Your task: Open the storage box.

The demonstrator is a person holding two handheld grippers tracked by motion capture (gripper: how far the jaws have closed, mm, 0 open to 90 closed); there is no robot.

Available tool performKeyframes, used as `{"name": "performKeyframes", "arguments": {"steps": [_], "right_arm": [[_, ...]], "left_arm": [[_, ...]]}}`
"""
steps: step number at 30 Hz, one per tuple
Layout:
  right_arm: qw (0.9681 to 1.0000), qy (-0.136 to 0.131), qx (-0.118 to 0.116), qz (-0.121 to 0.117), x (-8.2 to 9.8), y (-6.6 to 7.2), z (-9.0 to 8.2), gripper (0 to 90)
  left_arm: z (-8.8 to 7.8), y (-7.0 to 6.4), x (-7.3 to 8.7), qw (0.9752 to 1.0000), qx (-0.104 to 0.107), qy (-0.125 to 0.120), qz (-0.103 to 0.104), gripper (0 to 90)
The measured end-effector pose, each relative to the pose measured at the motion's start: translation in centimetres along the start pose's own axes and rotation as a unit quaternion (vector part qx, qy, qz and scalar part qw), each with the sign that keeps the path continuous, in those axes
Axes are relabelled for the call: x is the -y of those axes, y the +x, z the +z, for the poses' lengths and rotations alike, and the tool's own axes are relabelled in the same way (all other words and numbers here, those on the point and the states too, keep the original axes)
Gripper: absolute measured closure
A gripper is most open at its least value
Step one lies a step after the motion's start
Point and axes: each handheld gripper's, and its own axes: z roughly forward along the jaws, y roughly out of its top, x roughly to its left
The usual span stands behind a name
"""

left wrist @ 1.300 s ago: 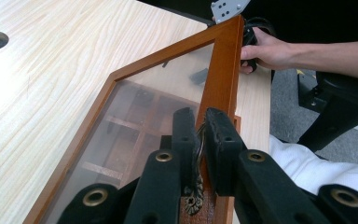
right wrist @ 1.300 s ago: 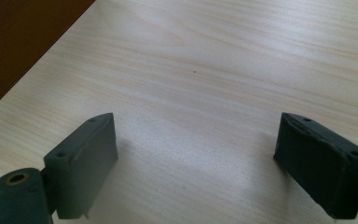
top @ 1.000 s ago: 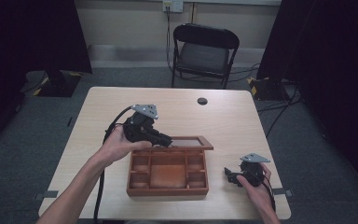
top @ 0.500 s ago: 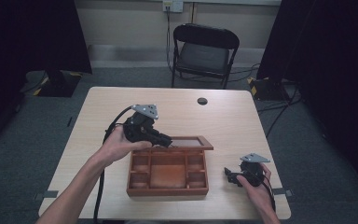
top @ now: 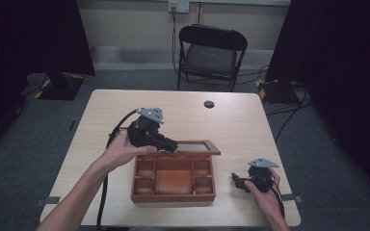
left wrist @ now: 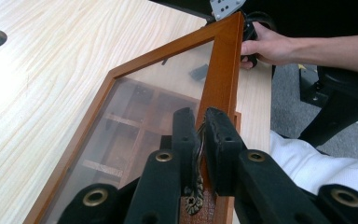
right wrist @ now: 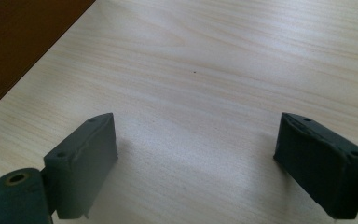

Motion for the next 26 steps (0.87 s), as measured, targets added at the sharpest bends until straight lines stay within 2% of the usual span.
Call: {"name": "performKeyframes", "arguments": {"steps": [23, 26], "right_arm": [[1.0, 0.0, 0.0, 0.0, -0.01, -0.01, 0.01, 12.0], [1.0, 0.0, -0.001, -0.001, -0.02, -0.01, 0.02, 12.0]], "left_arm": [[-0.02, 0.05, 0.02, 1.0, 0.0, -0.007, -0.002, 82.8], [-0.12, 0.03, -0.01, 1.0, -0.001, 0.003, 0.001, 82.8]]}}
